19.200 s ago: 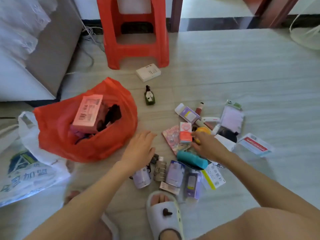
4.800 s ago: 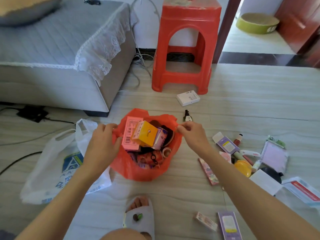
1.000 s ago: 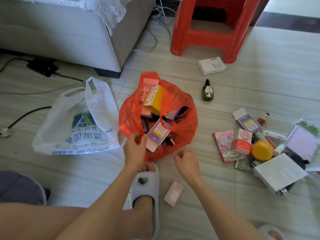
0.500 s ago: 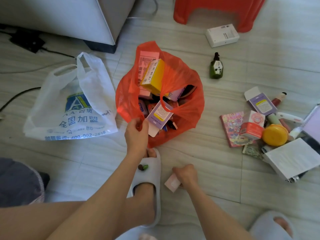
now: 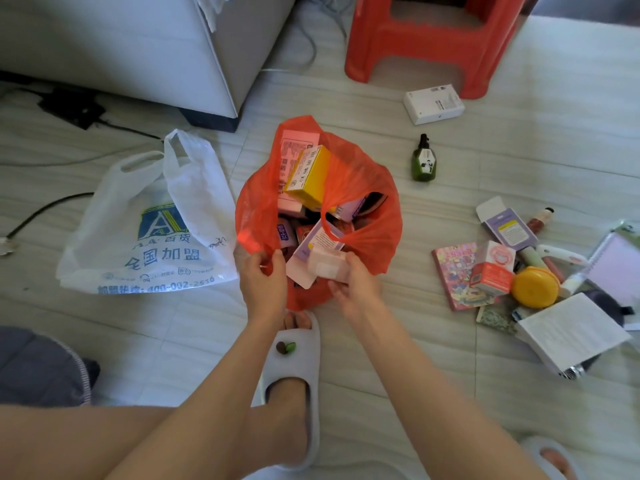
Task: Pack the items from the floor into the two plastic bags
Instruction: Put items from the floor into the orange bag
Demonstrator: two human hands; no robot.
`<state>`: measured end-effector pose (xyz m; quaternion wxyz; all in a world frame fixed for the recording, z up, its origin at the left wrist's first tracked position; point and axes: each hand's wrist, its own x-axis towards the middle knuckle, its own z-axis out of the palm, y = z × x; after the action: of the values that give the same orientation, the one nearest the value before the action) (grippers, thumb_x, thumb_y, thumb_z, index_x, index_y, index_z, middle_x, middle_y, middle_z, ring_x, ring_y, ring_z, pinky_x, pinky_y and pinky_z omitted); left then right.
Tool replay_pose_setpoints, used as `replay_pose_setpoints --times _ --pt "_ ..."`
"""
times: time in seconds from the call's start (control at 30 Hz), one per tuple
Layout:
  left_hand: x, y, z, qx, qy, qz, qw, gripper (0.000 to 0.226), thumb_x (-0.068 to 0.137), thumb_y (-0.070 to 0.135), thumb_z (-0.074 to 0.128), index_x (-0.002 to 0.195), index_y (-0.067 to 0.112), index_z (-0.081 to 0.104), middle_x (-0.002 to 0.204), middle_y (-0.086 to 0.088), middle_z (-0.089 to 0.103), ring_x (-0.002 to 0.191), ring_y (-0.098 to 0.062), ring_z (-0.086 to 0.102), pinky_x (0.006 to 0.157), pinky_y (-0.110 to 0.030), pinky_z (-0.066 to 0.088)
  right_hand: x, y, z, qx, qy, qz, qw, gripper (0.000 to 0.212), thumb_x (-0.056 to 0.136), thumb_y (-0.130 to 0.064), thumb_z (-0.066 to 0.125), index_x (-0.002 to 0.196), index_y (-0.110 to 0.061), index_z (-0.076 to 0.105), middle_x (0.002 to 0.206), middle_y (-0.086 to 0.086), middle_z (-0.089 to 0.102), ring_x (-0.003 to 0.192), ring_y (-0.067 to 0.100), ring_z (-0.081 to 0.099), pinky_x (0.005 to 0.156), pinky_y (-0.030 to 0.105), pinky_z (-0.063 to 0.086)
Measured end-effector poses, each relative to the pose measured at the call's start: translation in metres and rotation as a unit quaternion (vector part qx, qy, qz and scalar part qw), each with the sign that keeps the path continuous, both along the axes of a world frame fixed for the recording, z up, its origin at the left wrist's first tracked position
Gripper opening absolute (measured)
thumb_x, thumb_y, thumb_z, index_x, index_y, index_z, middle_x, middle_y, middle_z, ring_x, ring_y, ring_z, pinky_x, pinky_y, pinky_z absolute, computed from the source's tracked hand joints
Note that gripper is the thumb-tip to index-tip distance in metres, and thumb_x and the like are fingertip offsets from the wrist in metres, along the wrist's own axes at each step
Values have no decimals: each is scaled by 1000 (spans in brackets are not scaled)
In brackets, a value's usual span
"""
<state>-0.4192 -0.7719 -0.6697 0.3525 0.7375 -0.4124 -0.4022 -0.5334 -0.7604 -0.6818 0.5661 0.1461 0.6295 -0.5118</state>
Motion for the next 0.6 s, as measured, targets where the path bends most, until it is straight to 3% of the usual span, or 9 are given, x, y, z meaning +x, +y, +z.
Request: replay_pose_setpoints --times 0.1,0.17,0.23,0.3,0.33,0.37,0.43,0.5,0.6 --pt "-1 2 6 3 11 -13 1000 15 90 29 51 84 17 57 94 -7 62 92 -26 58 85 -44 50 -7 -6 10 6 -13 -53 999 28 91 -11 53 118 -3 51 106 13 55 97 26 57 78 33 50" --pt "-3 3 11 1 12 -19 1000 15 91 26 51 78 19 53 89 -6 60 90 -24 57 81 -39 49 -15 -8 11 -10 25 -28 999 16 92 -5 46 101 0 57 99 17 59 87 28 59 89 39 49" --pt "-5 5 19 -6 11 -27 1000 14 92 24 49 83 14 53 88 -2 56 88 -22 54 75 -32 43 -19 -7 12 -31 52 16 998 23 93 -2 39 75 -10 50 92 11 57 74 23 56 74 33 49" --pt "-4 4 24 -7 0 -41 999 18 94 25 47 85 11 53 83 0 53 83 -19 50 69 -28 38 -22 -6 11 -54 73 38 995 24 91 -1 40 73 -12 51 82 5 56 70 17 51 63 26 42" --pt "-3 1 25 -10 -9 -53 999 21 94 25 46 80 10 51 78 -1 51 78 -19 48 64 -28 36 -24 -4 8 -40 136 75 987 20 90 -1 42 77 -9 56 84 6 59 75 19 53 67 28 43" --pt "-1 -2 27 -16 -22 -67 997 26 95 26 45 73 12 48 75 -3 51 75 -21 47 60 -29 36 -24 -1 9 -13 220 127 967 16 88 -3 44 86 -7 59 93 8 62 86 23 56 75 30 43" --pt "5 -9 27 -34 -63 -95 993 35 95 28 44 62 17 42 77 -11 53 78 -27 49 63 -31 37 -26 4 13 21 380 209 901 28 88 -8 50 114 -4 56 117 13 59 109 28 54 92 33 41" --pt "10 -9 36 -46 -110 -135 984 41 95 26 44 56 19 36 67 -7 50 75 -26 47 58 -29 34 -29 4 19 -24 484 272 831 42 87 -13 55 128 -6 47 130 15 48 121 29 45 102 33 34" --pt "9 -15 66 -64 -176 -220 957 43 96 24 42 55 19 33 57 2 42 67 -24 44 54 -31 27 -28 -9 23 -47 573 446 686 56 85 -32 59 134 -10 44 141 16 36 134 32 29 113 39 24"
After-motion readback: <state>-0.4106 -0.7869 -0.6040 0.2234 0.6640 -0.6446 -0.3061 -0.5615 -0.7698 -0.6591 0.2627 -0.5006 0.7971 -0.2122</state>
